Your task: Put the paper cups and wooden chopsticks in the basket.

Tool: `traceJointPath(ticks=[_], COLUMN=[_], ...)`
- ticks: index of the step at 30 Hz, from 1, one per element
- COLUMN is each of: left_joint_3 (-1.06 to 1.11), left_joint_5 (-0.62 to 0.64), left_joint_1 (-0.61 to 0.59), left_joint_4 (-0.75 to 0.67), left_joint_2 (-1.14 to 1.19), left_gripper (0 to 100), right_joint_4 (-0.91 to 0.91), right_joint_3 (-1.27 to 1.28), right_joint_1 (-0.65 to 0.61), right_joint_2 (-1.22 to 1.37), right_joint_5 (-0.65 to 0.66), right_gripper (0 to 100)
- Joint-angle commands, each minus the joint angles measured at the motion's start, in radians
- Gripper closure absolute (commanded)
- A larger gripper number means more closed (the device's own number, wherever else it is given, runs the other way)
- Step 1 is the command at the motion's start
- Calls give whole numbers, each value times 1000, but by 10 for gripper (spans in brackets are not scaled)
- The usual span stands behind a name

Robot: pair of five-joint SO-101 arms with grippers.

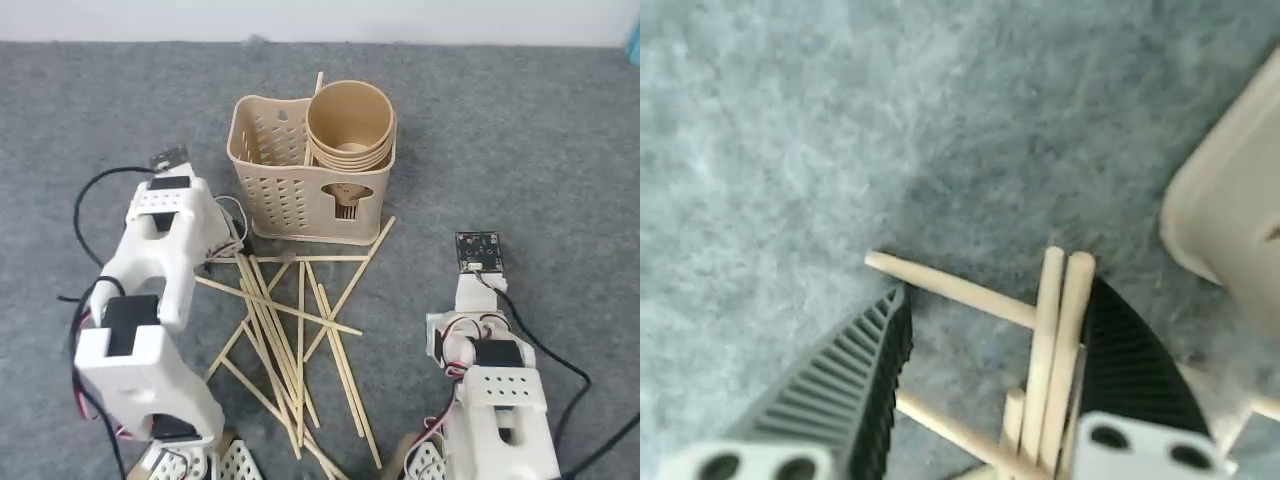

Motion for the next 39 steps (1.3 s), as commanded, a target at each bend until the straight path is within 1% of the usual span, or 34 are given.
traceJointPath(ticks=[1,4,6,8,13,22,27,39], left_joint_3=[38,31,21,8,-13,-137,-214,-360], left_joint_5=[-11,-11,-12,-18,-114,-126,-126,-126], left_joint_1=[2,-12,-14,-21,-68,-124,-149,-146], left_joint_4=[-86,-101,-103,-104,-160,-117,-117,-118], left_joint_2=[-52,-55,-54,-54,-63,-63,-63,-64], left_gripper=[744,746,776,833,991,987,987,987], right_joint_4=[8,8,8,10,10,10,10,4], right_joint_3=[-17,-17,-17,-17,-17,-17,-17,-17], right_joint_1=[1,1,1,1,1,1,1,1], right_joint_2=[-22,-22,-22,-22,-22,-22,-22,-22], right_joint_5=[11,11,11,11,11,11,11,11], right_gripper=[992,992,992,992,992,992,992,992])
